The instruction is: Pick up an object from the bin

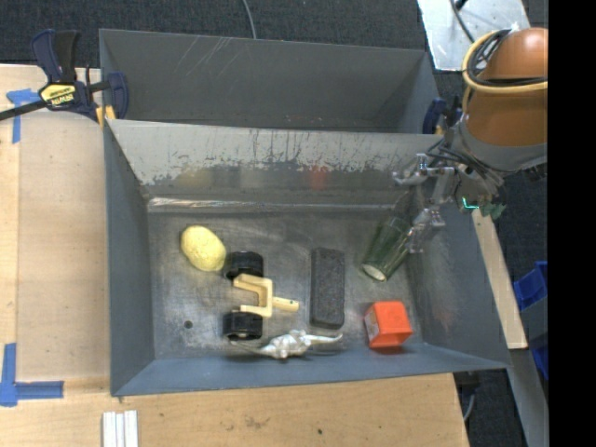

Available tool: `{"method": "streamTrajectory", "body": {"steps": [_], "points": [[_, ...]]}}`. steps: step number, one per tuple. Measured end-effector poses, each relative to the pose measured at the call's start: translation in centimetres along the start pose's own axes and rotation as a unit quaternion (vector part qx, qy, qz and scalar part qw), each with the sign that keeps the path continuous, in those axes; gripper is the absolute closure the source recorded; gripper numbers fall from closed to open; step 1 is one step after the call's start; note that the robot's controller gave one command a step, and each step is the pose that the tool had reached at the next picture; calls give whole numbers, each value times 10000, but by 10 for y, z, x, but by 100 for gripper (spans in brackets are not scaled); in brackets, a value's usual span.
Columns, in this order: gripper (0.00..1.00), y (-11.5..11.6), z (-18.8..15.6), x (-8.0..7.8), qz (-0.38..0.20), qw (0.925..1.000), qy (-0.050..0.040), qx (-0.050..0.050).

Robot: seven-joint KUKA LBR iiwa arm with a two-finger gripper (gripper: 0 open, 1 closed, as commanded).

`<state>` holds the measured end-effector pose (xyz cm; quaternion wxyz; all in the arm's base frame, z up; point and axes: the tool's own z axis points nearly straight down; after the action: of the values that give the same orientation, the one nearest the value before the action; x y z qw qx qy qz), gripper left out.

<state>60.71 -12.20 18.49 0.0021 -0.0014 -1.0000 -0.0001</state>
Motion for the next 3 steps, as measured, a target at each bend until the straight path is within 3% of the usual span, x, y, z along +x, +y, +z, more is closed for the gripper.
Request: {"method": "streamTrajectory", "body": {"steps": [1,2,3], "points": [[0,0,-4,-1,-10,10000,-32,5],[0,2,6,12,-338,9994,-73,14],[100,9,101,-9,-1905,9817,-77,22]]}}
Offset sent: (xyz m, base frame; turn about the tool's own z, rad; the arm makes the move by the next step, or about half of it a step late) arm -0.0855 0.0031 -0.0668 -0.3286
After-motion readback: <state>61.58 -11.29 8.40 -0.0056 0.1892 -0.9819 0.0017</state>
